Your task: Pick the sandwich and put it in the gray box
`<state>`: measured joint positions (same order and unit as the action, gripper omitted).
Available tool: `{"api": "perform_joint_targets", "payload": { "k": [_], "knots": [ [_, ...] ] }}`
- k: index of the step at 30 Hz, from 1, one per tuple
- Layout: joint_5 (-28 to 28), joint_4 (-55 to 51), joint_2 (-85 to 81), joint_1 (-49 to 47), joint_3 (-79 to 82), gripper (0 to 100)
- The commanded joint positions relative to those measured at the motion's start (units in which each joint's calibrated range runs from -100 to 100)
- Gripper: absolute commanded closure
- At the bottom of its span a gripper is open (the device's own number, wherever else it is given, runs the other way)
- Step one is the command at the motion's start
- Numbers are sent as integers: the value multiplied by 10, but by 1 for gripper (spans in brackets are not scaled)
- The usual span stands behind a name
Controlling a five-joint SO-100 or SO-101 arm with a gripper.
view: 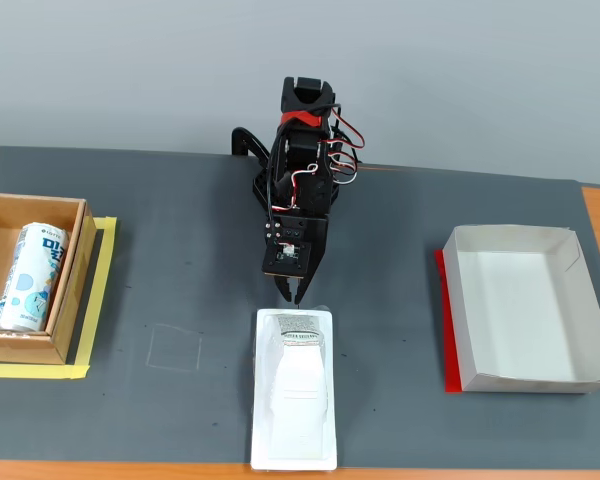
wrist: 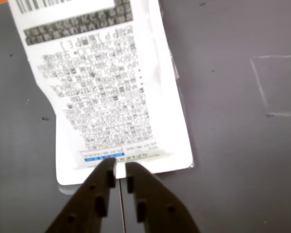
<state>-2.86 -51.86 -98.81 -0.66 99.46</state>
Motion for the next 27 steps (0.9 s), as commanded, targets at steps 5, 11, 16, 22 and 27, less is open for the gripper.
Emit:
{"api": "perform_joint_targets", "payload": {
  "k": [5,11,16,22,27],
  "knots": [
    [1,6,-5,4,4,98],
    [1,6,-5,4,4,98],
    [1,6,-5,4,4,98],
    [-3,7,-5,14,4,98],
    [-2,7,-5,13,4,98]
  ]
}}
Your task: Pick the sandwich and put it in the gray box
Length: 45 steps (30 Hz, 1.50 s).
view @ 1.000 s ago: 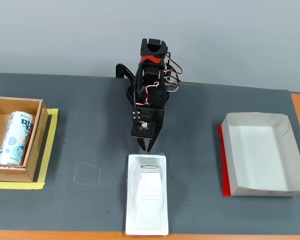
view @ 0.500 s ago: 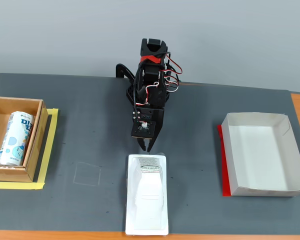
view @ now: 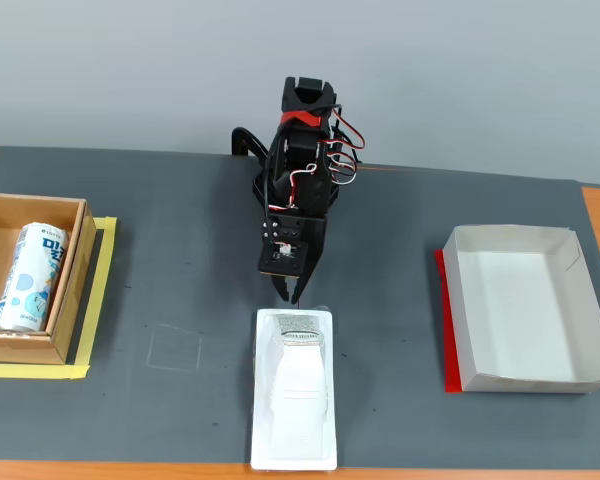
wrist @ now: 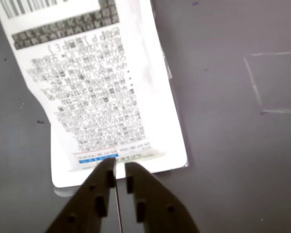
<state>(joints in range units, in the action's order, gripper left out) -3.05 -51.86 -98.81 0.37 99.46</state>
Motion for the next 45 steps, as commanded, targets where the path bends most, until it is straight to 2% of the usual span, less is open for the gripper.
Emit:
{"api": "perform_joint_targets", "payload": {
  "k": [1,5,14,38,45],
  "knots": [
    [1,7,-5,3,4,98],
    [-1,-8,0,1,-5,98],
    [3,-125,3,-15,-62,98],
    [0,-118,-4,-32,-113,98],
    [-1,-128,84,-27,-217,98]
  ]
}}
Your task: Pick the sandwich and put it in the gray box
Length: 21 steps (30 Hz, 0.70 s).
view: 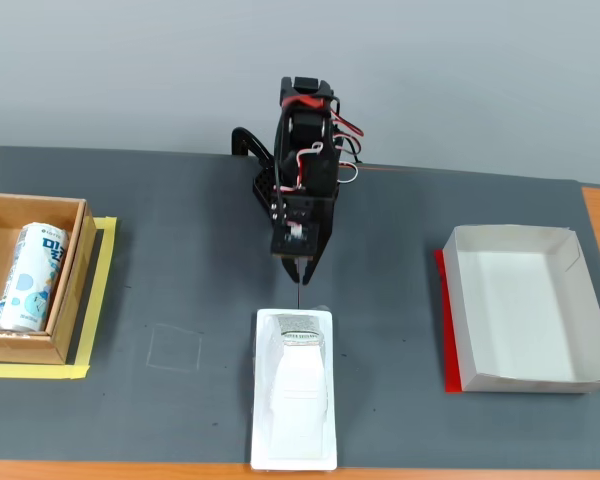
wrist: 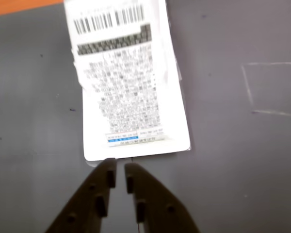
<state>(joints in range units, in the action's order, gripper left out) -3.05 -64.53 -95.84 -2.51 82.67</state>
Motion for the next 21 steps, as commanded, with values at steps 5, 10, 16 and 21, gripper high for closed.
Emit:
{"api": "perform_joint_targets", "payload": {
  "k": [5,10,16,21],
  "knots": [
    [-2,-1,152,-1,-89,98],
    [2,-1,203,2,-171,98],
    [0,-6,259,37,-216,98],
    [-1,-90,353,55,-321,97]
  ]
}}
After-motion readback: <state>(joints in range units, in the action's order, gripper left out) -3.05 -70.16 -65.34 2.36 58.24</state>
